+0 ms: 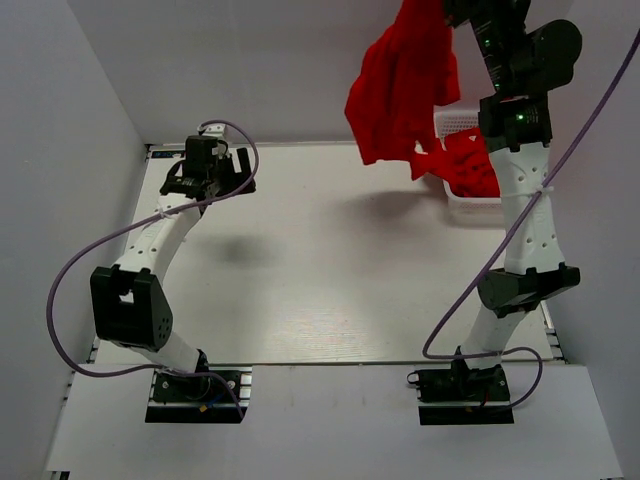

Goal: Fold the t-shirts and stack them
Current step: Move the tshirt to the center of the board, then flatten out the tshirt

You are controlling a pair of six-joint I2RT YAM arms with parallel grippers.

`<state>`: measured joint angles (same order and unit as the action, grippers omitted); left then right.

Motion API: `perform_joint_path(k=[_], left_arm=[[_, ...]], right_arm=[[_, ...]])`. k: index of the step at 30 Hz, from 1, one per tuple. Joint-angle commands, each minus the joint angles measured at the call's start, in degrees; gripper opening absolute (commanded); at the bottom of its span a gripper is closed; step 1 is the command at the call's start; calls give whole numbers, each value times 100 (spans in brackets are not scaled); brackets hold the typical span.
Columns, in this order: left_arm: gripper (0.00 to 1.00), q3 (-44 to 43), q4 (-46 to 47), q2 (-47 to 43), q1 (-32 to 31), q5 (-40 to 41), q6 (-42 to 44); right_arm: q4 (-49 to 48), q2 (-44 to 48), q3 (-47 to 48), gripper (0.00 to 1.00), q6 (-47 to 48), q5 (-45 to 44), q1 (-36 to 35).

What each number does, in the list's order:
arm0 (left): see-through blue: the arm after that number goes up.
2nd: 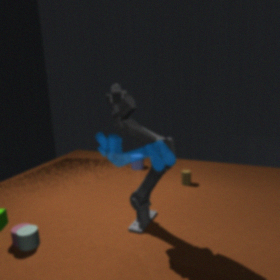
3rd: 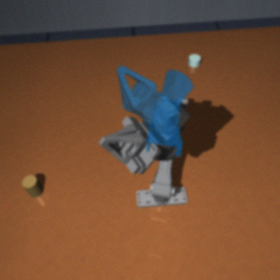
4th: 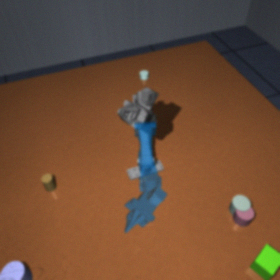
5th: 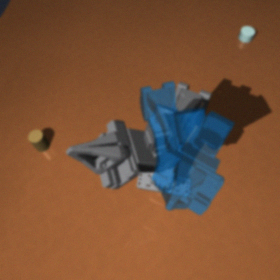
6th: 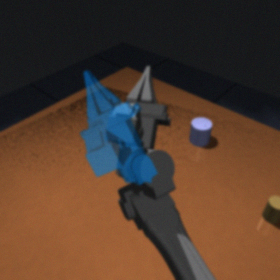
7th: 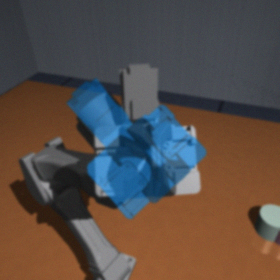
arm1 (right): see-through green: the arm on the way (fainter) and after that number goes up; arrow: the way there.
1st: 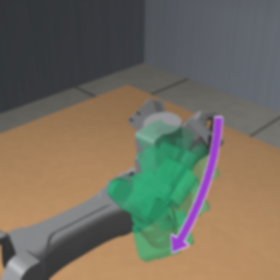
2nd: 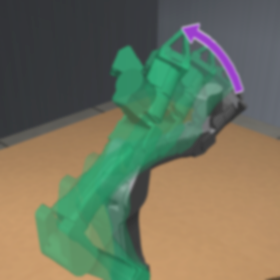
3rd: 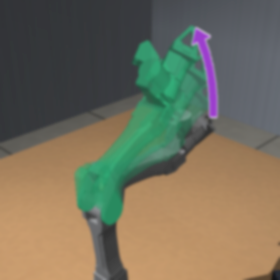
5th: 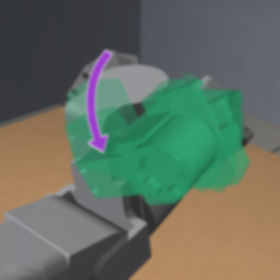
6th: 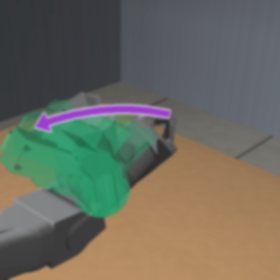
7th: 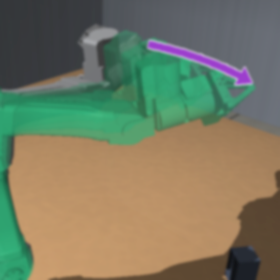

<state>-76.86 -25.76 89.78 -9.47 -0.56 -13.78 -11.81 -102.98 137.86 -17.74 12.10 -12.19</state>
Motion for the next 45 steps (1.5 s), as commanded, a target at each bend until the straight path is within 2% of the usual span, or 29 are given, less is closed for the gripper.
perform_joint_path(k=[1,7,8,11,12,14,15,17,18,20,21,22,24,34,35,37,41,45], left_arm=[[100,-276,-420,-522,33,362,-54],[100,-277,-991,-935,33,916,-379],[100,-225,-993,-1066,33,995,-432],[100,-119,-1124,-1243,33,1110,-494],[100,-49,-1124,-1348,33,1110,-546],[100,117,-1124,-1454,33,1110,-547],[100,188,-1124,-1533,33,1110,-599],[100,311,-1124,-1533,33,1110,-599],[100,373,-1124,-1533,33,1110,-599],[100,373,-1124,-1533,33,997,-599],[100,373,-1124,-1533,33,944,-599],[100,426,-1124,-1464,33,883,-599],[100,426,-1124,-1332,33,820,-599],[100,321,-1230,-1138,33,750,-599],[100,321,-1230,-1086,33,750,-599],[100,269,-1291,-1085,33,750,-599],[100,268,-1291,-1085,-19,697,-547],[100,268,-1291,-1085,-19,470,-485]], right_arm=[[-367,270,101,0,-64,495,-284],[169,226,-646,0,-291,1058,-679],[232,191,-742,0,-318,1380,-750],[390,252,-1488,0,-432,1715,-882],[434,426,-2230,0,-450,1717,-899],[382,576,-2893,0,-336,1743,-1013],[355,708,-3984,0,-379,1665,-1040],[118,849,-4686,2,-397,1726,-1215],[153,806,-5429,18,-371,1778,-1320],[390,736,-5952,40,-345,1726,-1426],[434,718,-6138,75,-257,1621,-1505],[791,674,-6183,90,-117,1516,-1532],[1118,674,-6184,90,6,1340,-1603],[2261,1543,-5859,90,77,-1656,-1524],[2497,1709,-5832,90,-53,-2667,-1532],[2666,1833,-5928,90,-46,-3533,-1506],[2728,2326,-6349,90,-28,-3916,-1462],[2649,2712,-6632,90,-11,-3864,-1453]])
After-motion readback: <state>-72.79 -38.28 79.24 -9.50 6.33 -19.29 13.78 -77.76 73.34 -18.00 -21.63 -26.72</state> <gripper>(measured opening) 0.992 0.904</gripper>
